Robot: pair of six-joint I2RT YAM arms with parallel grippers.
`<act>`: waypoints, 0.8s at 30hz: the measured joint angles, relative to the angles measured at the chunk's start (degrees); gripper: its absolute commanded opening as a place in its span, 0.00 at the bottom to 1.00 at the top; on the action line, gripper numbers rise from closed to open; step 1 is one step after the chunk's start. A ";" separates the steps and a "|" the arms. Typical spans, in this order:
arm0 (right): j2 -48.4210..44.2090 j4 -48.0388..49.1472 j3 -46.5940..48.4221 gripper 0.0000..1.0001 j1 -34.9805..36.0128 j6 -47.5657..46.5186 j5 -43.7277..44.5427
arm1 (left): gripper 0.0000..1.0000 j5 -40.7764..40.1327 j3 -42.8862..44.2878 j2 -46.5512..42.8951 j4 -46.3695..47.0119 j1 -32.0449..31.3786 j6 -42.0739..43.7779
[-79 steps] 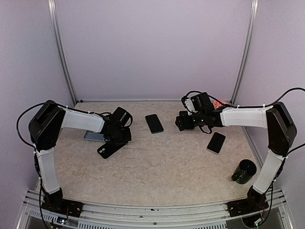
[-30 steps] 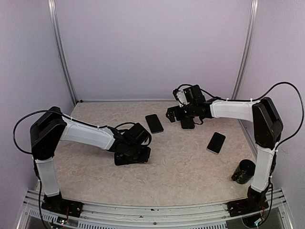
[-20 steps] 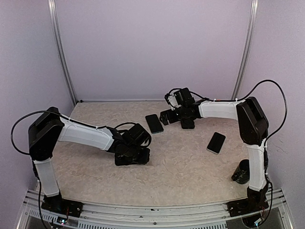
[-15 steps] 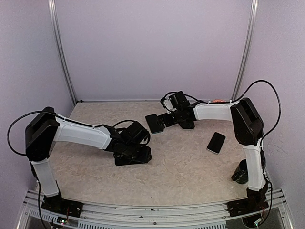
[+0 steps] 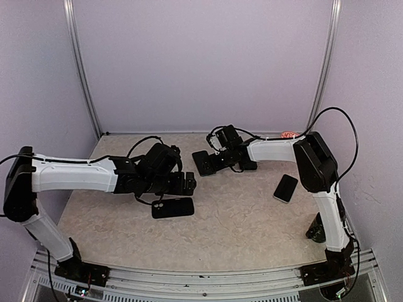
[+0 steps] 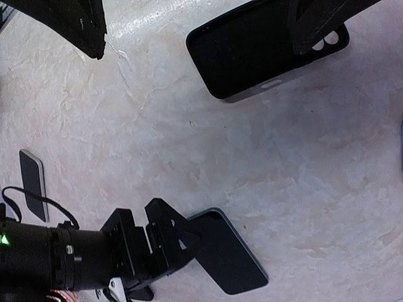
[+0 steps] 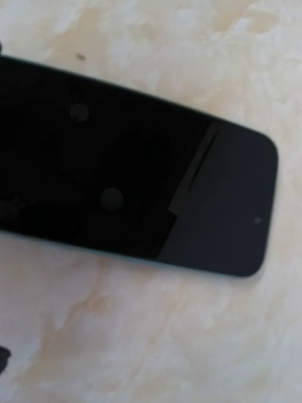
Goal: Put the phone into the phone case
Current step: Move the phone case to the center of the board, then move the phone with the phone case to the center of the board.
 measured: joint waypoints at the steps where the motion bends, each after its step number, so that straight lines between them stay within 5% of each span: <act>1: 0.24 -0.09 0.46 1.00 0.09 0.02 0.11 | 0.99 -1.53 -0.48 -1.38 0.02 0.02 -0.76; 9: 2.38 -0.17 2.27 1.00 1.22 0.31 1.27 | 0.99 -9.16 -7.19 -11.56 0.07 2.56 -7.52; 16: 4.31 -0.39 3.32 1.00 1.36 1.38 1.51 | 0.99 -6.56 -15.69 -18.18 4.24 9.18 -10.91; 24: 4.61 -0.11 3.54 1.00 1.36 3.80 0.74 | 0.99 -4.85 -19.10 -20.90 7.17 9.79 -12.87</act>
